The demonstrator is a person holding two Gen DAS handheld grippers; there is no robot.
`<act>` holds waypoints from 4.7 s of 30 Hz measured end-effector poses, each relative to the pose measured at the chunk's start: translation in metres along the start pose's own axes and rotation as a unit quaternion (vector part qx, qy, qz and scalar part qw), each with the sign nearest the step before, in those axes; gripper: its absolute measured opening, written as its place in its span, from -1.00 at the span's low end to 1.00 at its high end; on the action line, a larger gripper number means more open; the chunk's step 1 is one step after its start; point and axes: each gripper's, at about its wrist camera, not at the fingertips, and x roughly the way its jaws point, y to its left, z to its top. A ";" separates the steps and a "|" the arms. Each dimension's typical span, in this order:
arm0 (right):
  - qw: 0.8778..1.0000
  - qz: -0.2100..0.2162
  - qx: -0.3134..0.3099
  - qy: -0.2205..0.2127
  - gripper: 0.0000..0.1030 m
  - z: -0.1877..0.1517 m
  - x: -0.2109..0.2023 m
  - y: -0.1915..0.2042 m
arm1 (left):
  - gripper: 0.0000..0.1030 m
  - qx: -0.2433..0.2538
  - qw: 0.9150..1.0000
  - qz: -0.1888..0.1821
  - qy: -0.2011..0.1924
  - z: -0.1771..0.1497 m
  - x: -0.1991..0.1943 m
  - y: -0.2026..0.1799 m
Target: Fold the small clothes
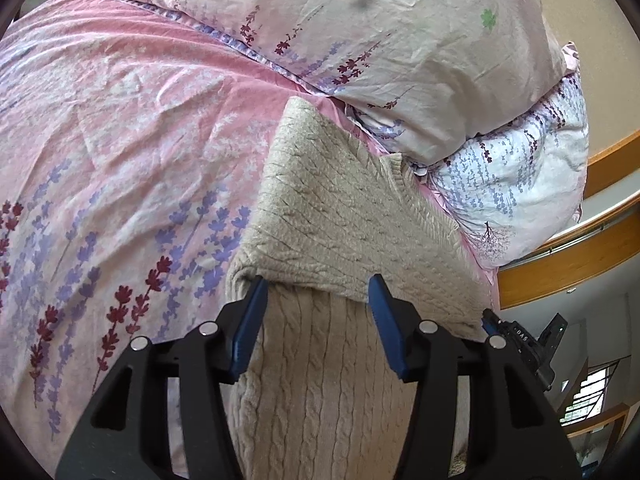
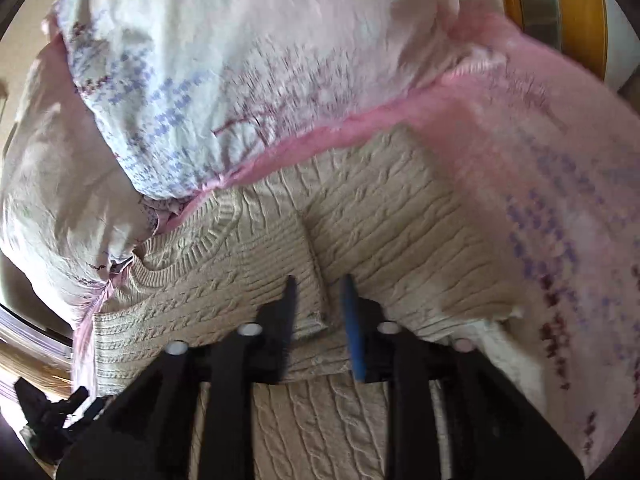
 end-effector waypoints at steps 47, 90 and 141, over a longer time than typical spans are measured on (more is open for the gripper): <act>0.951 0.250 -0.002 0.181 -0.54 -0.152 -0.120 -0.137 | -0.21 0.095 0.988 -0.049 0.111 -0.184 -0.088 0.020; 0.952 0.226 -0.131 -0.157 -0.86 -0.043 -0.164 -0.037 | -0.88 0.161 0.981 -0.036 -0.106 -0.008 -0.081 -0.068; 0.988 0.113 0.107 -0.009 -0.22 0.072 0.043 -0.052 | -0.26 0.072 0.994 0.060 -0.056 0.114 0.104 -0.067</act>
